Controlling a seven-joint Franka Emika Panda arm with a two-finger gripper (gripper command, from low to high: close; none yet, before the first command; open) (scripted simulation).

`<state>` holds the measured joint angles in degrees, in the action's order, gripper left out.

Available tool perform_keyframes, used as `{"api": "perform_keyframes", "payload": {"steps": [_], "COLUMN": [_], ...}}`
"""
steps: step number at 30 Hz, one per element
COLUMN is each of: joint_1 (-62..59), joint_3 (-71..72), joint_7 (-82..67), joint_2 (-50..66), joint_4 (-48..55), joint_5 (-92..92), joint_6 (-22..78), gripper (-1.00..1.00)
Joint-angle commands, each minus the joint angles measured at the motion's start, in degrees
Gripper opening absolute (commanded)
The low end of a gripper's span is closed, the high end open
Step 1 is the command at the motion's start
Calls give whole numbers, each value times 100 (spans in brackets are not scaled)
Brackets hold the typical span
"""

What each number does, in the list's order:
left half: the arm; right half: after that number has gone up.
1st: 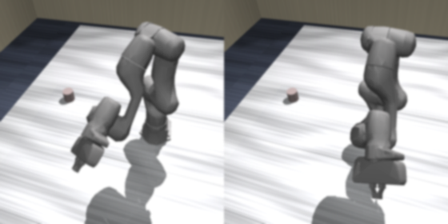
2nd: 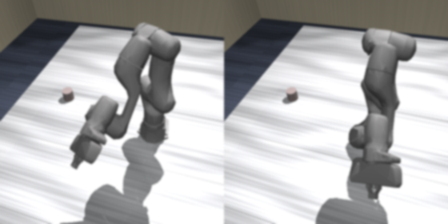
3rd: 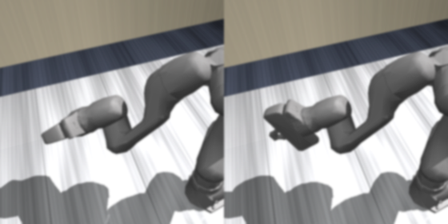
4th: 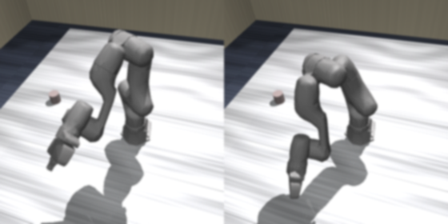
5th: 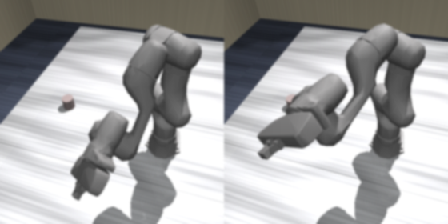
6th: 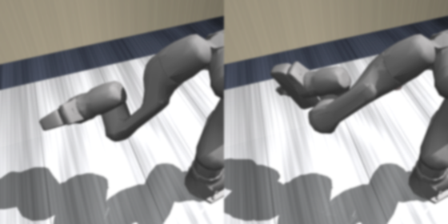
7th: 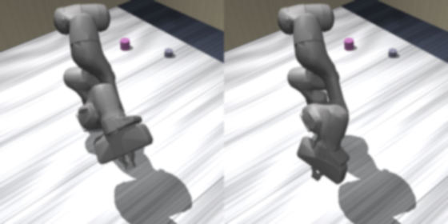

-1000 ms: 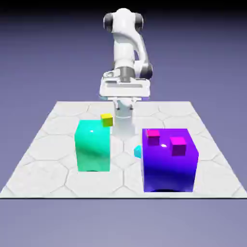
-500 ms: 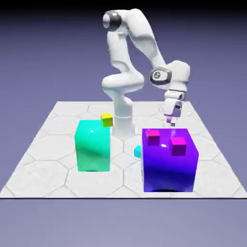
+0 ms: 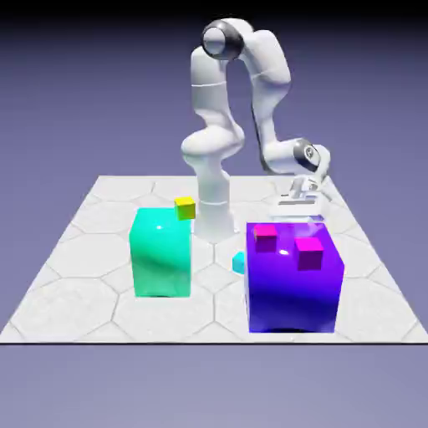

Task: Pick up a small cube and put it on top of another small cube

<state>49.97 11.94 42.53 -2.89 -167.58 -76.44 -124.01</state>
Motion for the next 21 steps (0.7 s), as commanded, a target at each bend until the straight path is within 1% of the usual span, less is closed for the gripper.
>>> {"api": "perform_keyframes", "payload": {"steps": [1,5,6,14,15,16,21], "joint_1": [41,222,222,-212,-212,-212,62], "joint_3": [-73,-367,-367,-1041,-1041,-1041,-616], "joint_7": [0,-34,-34,1104,1104,1104,386], "joint_2": [127,479,479,2123,2124,2124,1086], "joint_4": [-170,-824,-824,-135,-135,-135,-570], "joint_5": [-249,-1075,-1075,-2842,-2842,-2842,-1728], "joint_6": [-32,-164,-164,10,10,10,-100], "gripper": [0,0,0,0,-100,-100,-100]}}
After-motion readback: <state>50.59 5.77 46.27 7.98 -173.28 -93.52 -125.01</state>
